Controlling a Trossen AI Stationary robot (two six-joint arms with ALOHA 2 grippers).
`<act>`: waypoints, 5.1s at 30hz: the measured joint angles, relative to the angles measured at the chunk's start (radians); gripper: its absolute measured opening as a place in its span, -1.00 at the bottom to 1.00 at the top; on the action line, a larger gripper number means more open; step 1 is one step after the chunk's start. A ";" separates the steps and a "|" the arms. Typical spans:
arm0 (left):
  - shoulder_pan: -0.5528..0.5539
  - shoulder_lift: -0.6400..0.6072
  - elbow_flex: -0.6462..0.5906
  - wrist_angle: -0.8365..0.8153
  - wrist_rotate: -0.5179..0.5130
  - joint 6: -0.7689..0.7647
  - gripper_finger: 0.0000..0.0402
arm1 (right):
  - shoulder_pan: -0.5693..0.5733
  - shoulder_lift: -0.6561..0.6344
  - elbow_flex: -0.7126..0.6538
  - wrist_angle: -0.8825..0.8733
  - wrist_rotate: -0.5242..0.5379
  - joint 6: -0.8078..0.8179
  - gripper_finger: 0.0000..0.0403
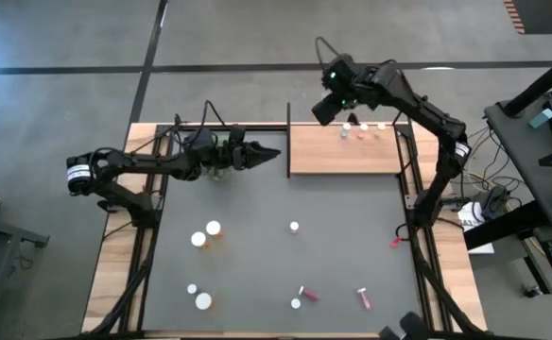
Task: Pick and place medicine bottles onto shelf by color
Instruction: Put the top yellow pill bottle on the shelf aligned with the other yellow pill bottle
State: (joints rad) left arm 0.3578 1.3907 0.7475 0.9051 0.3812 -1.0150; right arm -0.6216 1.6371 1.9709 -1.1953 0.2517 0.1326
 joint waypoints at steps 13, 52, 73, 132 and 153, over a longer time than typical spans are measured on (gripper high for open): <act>0.014 0.000 0.002 -0.001 -0.025 -0.002 0.41 | -0.211 -0.002 -0.010 -0.383 -0.216 0.064 -0.47; 0.016 0.000 -0.001 -0.007 -0.050 0.001 0.41 | -0.184 0.015 -0.576 -0.363 -0.165 -0.134 -0.47; 0.029 0.000 -0.001 -0.007 -0.077 0.002 0.41 | -0.184 0.055 -0.592 -0.234 -0.113 -0.270 -0.47; 0.043 0.000 -0.001 -0.007 -0.128 0.002 0.41 | -0.313 0.055 -0.594 -0.204 -0.042 -0.500 -0.47; 0.045 0.000 -0.001 -0.007 -0.128 0.002 0.41 | -0.357 0.054 -0.628 -0.205 -0.032 -0.564 -0.47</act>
State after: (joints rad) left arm 0.4026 1.3907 0.7464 0.8984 0.2527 -1.0130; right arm -0.9791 1.6909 1.3430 -1.4000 0.2193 -0.4316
